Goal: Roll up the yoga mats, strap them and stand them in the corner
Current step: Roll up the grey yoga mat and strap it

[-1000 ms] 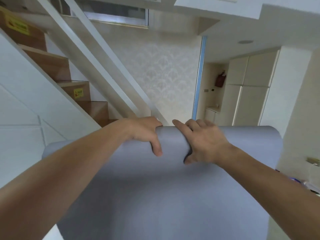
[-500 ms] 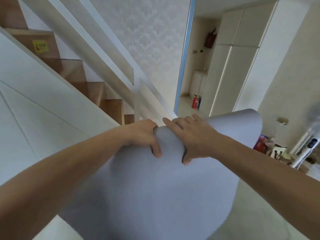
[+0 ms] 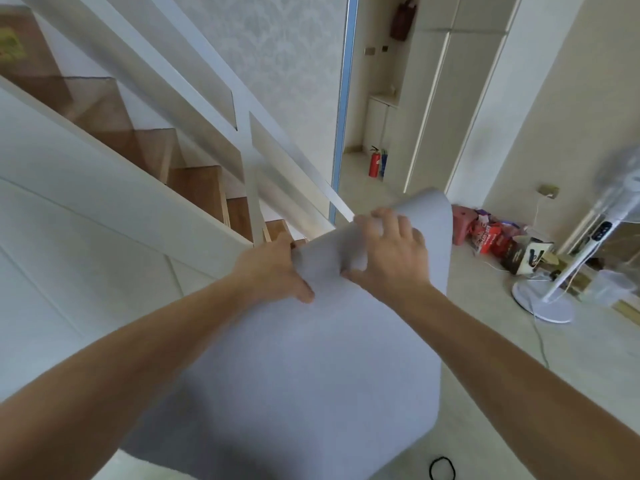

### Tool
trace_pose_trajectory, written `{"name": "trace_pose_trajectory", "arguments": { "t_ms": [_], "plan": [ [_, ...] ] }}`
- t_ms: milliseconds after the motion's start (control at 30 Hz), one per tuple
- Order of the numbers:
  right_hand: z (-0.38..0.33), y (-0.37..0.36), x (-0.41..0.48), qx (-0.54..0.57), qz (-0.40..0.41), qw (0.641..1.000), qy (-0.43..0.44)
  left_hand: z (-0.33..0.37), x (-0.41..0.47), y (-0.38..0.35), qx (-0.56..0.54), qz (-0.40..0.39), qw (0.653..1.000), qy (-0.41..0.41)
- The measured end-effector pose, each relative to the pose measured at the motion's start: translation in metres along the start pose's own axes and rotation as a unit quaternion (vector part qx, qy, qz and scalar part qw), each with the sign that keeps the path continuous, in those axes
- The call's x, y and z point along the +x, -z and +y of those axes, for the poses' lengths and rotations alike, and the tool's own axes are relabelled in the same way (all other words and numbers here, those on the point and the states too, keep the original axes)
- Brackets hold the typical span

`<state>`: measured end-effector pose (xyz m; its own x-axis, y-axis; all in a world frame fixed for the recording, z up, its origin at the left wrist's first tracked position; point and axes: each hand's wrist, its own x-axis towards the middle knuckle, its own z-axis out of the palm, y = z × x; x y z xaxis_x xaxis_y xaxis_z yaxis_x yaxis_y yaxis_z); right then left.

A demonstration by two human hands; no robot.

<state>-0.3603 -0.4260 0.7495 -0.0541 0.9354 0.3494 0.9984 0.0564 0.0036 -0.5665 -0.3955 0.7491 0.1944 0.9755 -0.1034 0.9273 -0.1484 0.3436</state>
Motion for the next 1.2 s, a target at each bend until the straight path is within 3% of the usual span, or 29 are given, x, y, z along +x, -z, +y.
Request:
{"name": "trace_pose_trajectory", "arguments": {
  "t_ms": [33, 67, 133, 167, 200, 267, 367, 433, 500, 567, 667, 733, 800, 867, 967, 1033, 1100, 1200],
  "plan": [
    [0.0, -0.007, -0.013, 0.105, -0.013, 0.988, -0.111, -0.001, 0.003, 0.001, -0.045, -0.013, 0.999, 0.017],
    [-0.001, -0.014, -0.024, 0.25, -0.066, 0.941, -0.216, 0.0, 0.003, 0.001, -0.103, -0.024, 0.994, 0.029],
    [-0.004, -0.031, -0.038, 0.532, -0.188, 0.753, -0.338, 0.01, 0.001, -0.001, -0.25, -0.063, 0.965, 0.036],
    [-0.004, -0.037, -0.042, 0.613, -0.222, 0.671, -0.353, 0.017, -0.001, -0.003, -0.316, -0.088, 0.944, 0.035],
    [-0.003, -0.041, -0.044, 0.665, -0.237, 0.613, -0.354, 0.023, -0.003, -0.006, -0.365, -0.114, 0.923, 0.033],
    [0.002, -0.042, -0.043, 0.727, -0.22, 0.56, -0.331, 0.027, -0.004, -0.018, -0.427, -0.174, 0.887, 0.03],
    [0.001, -0.035, -0.037, 0.736, -0.131, 0.557, -0.363, 0.032, -0.01, -0.04, -0.556, -0.275, 0.784, 0.019],
    [0.0, -0.035, -0.032, 0.711, -0.068, 0.572, -0.404, 0.039, -0.015, -0.049, -0.587, -0.293, 0.754, 0.029],
    [0.0, -0.035, -0.027, 0.681, -0.036, 0.595, -0.426, 0.045, -0.012, -0.059, -0.565, -0.283, 0.775, 0.029],
    [0.002, -0.037, -0.025, 0.637, -0.024, 0.625, -0.451, 0.046, -0.009, -0.067, -0.496, -0.239, 0.835, 0.014],
    [0.005, -0.041, -0.023, 0.562, -0.002, 0.67, -0.484, 0.051, -0.022, -0.078, -0.342, -0.109, 0.933, -0.021],
    [0.0, -0.044, -0.023, 0.54, -0.015, 0.676, -0.501, 0.061, -0.044, -0.093, -0.229, -0.084, 0.965, -0.096],
    [-0.009, -0.049, -0.026, 0.535, -0.033, 0.679, -0.501, 0.064, -0.058, -0.113, -0.21, -0.048, 0.972, -0.09],
    [-0.011, -0.054, -0.038, 0.571, -0.051, 0.674, -0.466, 0.058, -0.06, -0.121, -0.327, -0.029, 0.943, -0.06],
    [0.011, -0.055, -0.059, 0.647, -0.107, 0.629, -0.418, 0.041, -0.051, -0.114, -0.576, -0.113, 0.809, -0.019],
    [0.026, -0.053, -0.069, 0.702, -0.176, 0.587, -0.363, 0.036, -0.052, -0.107, -0.659, -0.196, 0.725, -0.032],
    [0.029, -0.052, -0.073, 0.746, -0.195, 0.545, -0.329, 0.038, -0.051, -0.109, -0.652, -0.245, 0.717, -0.035],
    [0.031, -0.06, -0.074, 0.709, -0.149, 0.567, -0.393, 0.038, -0.04, -0.114, -0.539, -0.258, 0.801, -0.043]
  ]
}}
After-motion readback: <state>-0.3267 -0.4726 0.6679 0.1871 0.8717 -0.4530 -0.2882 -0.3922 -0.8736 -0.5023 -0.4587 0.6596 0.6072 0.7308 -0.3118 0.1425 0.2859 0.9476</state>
